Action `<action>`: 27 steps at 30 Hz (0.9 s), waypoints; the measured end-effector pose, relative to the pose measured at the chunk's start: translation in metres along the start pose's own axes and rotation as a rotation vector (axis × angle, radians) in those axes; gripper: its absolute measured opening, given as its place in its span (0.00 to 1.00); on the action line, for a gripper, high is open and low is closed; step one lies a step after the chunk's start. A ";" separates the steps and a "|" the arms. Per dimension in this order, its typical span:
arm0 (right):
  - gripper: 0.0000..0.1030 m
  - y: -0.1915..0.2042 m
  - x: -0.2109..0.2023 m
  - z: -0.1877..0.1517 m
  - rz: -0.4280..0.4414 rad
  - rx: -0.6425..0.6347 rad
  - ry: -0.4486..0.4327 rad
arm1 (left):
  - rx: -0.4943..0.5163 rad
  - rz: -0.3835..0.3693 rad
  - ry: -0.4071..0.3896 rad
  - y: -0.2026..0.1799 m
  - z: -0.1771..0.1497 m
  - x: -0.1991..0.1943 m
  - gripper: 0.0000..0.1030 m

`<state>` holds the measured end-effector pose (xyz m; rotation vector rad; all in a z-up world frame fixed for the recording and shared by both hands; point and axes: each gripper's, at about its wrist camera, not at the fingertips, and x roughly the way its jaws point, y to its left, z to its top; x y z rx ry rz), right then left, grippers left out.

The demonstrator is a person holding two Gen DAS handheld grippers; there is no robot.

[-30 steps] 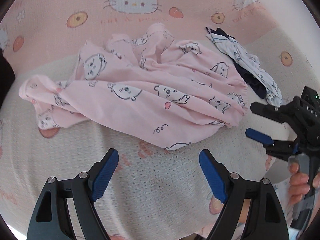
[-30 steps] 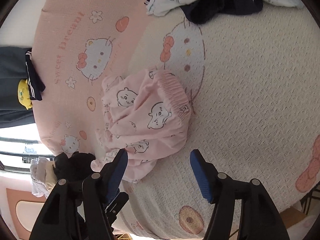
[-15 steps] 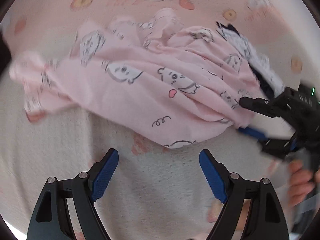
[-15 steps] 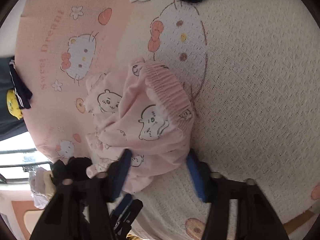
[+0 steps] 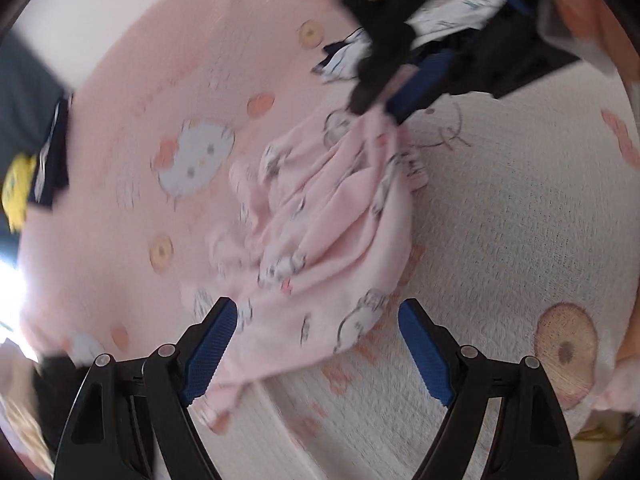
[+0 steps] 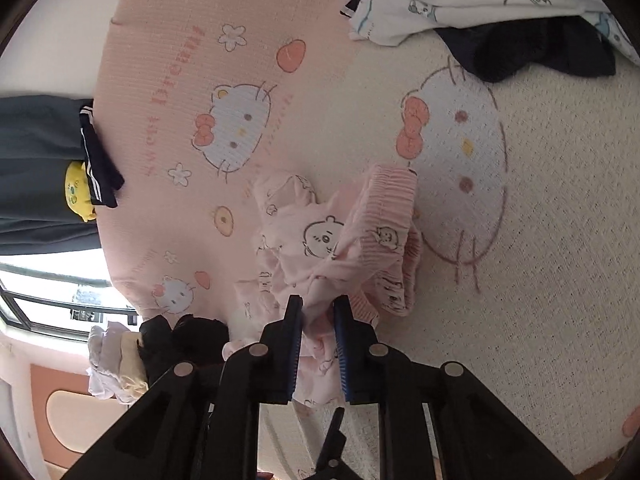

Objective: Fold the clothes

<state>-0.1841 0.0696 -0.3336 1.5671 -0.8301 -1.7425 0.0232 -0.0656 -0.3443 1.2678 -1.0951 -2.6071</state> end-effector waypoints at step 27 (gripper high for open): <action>0.31 0.002 -0.027 0.011 -0.086 -0.043 -0.033 | -0.266 -0.243 -0.005 0.072 0.054 0.040 0.21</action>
